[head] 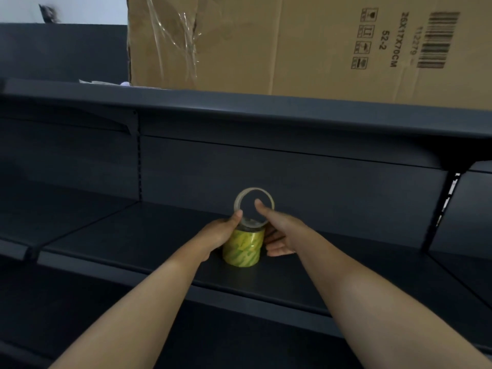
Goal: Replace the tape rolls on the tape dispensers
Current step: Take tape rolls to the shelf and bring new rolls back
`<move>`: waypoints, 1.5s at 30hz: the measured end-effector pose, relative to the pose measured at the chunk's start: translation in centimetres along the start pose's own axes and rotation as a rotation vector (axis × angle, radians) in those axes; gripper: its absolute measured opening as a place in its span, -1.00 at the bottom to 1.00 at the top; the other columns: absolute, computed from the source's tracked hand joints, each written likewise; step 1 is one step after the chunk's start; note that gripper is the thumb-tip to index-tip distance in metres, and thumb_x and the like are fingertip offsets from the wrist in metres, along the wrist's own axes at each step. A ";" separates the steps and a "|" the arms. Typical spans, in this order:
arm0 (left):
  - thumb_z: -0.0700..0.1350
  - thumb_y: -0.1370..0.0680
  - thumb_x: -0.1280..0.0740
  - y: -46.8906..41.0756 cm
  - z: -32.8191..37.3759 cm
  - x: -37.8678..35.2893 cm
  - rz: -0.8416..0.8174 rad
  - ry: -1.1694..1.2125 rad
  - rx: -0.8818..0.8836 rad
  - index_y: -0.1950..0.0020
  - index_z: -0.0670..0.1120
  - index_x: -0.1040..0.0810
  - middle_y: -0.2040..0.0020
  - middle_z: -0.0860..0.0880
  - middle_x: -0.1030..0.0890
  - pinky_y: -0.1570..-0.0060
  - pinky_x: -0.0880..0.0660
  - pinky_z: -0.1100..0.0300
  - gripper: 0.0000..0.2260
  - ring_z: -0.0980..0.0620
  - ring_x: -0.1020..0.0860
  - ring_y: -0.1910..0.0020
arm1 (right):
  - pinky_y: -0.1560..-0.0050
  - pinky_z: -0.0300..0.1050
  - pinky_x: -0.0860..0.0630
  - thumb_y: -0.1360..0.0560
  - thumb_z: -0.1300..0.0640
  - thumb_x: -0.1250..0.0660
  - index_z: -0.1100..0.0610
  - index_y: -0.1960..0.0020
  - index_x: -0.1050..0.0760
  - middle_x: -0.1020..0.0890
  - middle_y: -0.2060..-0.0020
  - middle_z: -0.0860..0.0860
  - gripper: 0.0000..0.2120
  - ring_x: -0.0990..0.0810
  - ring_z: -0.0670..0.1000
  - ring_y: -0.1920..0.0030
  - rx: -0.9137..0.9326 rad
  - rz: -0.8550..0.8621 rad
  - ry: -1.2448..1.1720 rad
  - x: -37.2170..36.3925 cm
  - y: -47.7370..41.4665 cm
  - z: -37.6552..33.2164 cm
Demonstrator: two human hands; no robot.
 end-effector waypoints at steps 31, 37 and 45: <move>0.11 -0.36 -0.46 -1.1 -2.9 3.0 0.409 -0.103 -0.007 -0.45 -0.02 -0.22 -0.32 -0.14 -0.31 -0.21 -0.44 0.00 -0.26 -0.14 -0.43 -0.21 | 0.55 -0.30 -0.34 -0.53 -0.36 -0.05 0.13 0.18 -0.45 -0.60 0.56 0.09 -0.44 -0.50 0.03 0.64 0.013 0.307 0.076 3.6 -2.3 3.8; 0.17 -0.41 -0.39 -0.8 -3.7 3.3 0.427 -0.234 0.118 -0.41 -0.04 -0.26 -0.33 -0.15 -0.23 -0.22 -0.43 -0.06 -0.34 -0.19 -0.40 -0.22 | 0.59 -0.36 -0.31 -0.57 -0.28 0.02 0.10 0.12 -0.41 -0.61 0.58 0.09 -0.52 -0.52 0.03 0.66 -0.017 0.261 0.171 3.7 -2.9 4.4; 0.14 -0.43 -0.40 -0.8 -4.3 2.6 0.199 -0.364 0.060 -0.45 0.06 -0.30 -0.43 -0.11 -0.19 -0.34 -0.33 -0.01 -0.37 -0.13 -0.32 -0.36 | 0.35 -0.20 -0.58 -0.54 -0.03 -0.19 0.17 0.24 -0.53 -0.65 0.54 0.01 -0.67 -0.62 -0.03 0.53 0.087 0.394 0.589 5.0 -2.5 4.1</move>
Point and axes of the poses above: each hand's wrist, its own y-axis away from the middle knuckle, its own x-axis out of the back of the hand, z = x × y, the point moved 3 cm from there along -y, towards the middle knuckle
